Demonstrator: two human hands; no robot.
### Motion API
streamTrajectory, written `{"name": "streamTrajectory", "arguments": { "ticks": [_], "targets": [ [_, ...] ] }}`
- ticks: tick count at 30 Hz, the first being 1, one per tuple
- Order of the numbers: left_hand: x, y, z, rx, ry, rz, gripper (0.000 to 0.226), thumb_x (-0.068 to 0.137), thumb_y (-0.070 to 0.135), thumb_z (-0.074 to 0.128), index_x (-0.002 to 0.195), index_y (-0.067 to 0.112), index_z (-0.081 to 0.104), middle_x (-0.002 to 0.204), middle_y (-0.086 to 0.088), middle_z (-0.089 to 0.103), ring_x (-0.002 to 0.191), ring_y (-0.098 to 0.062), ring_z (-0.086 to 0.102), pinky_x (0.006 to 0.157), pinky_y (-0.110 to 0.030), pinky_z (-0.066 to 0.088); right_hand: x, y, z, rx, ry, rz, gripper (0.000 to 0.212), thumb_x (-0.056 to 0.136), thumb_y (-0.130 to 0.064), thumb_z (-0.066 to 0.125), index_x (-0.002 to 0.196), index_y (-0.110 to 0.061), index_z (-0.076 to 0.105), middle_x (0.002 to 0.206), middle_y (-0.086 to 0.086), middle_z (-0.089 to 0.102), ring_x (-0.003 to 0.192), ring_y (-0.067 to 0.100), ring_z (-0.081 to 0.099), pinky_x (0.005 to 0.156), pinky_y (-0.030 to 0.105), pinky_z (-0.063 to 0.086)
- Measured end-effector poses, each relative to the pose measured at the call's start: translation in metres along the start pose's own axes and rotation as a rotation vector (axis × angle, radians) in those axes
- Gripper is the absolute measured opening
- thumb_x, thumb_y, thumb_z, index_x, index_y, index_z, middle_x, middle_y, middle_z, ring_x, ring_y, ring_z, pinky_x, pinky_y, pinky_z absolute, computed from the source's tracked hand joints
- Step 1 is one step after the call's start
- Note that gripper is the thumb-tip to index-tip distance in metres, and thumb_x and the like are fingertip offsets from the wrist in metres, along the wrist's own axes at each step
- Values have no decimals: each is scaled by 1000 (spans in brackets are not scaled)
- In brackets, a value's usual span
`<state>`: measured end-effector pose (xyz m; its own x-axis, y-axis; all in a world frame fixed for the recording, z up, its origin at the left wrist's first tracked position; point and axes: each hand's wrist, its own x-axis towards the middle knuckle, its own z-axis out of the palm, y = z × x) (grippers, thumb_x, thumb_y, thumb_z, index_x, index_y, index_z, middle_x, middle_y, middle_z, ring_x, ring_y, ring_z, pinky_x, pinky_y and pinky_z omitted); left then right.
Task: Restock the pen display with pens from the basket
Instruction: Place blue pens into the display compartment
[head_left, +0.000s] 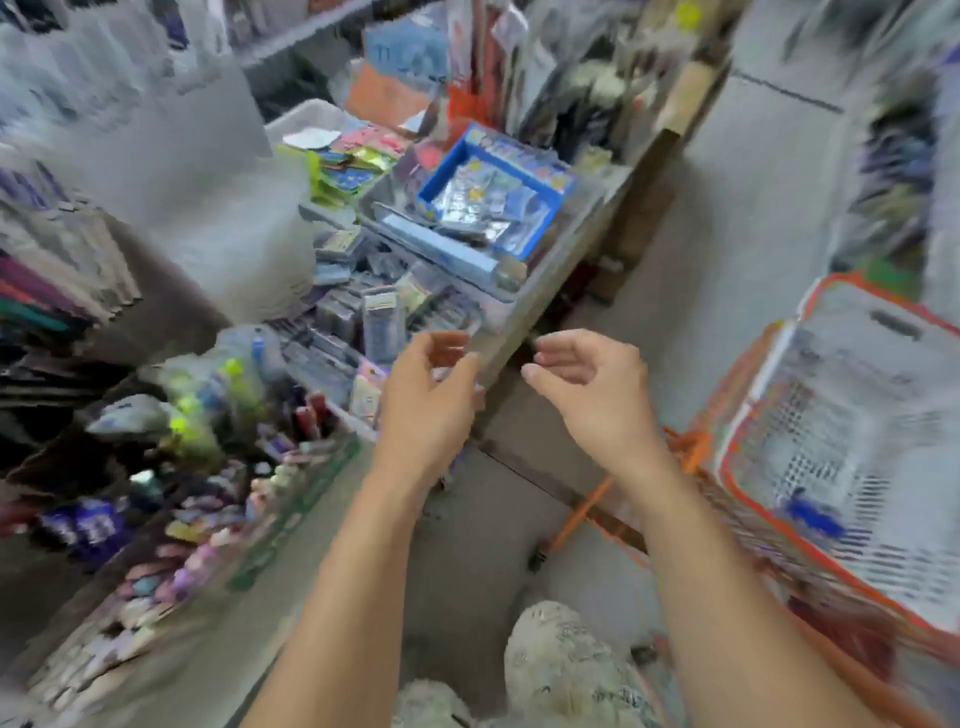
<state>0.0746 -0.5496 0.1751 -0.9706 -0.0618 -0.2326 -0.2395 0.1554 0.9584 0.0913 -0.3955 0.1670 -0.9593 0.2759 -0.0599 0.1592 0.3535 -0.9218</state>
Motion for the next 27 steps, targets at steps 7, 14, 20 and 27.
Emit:
{"name": "streamTrajectory", "arguments": {
  "ticks": [7,14,20,27],
  "targets": [
    [-27,7,203,102,-486,84,10,95,12,61,104,17,64,102,-4,70,85,-18,69,53,-13,46,-11,120,-174,43,446,380,8,76,-29,80,76,-28,72,74,-1,75,74,21,74,79,46,62],
    [-41,-36,412,271,-753,-133,8,90,18,62,96,23,64,86,-1,70,72,-15,66,68,-34,52,-19,292,-322,-7,493,941,33,78,-33,83,73,-4,67,87,23,73,81,31,69,74,38,52],
    [-23,-80,509,532,-814,-215,17,99,19,55,115,16,60,104,-3,67,84,-14,60,73,-30,49,11,388,-333,157,360,1187,39,85,-23,81,109,-2,58,106,13,61,98,28,60,84,35,50],
    [14,-125,556,742,-881,-282,24,98,18,52,121,14,60,112,-5,66,98,-19,62,87,-38,55,47,468,-304,-72,378,1525,95,84,-51,72,151,0,29,152,21,37,135,36,43,105,41,43]
  ]
}}
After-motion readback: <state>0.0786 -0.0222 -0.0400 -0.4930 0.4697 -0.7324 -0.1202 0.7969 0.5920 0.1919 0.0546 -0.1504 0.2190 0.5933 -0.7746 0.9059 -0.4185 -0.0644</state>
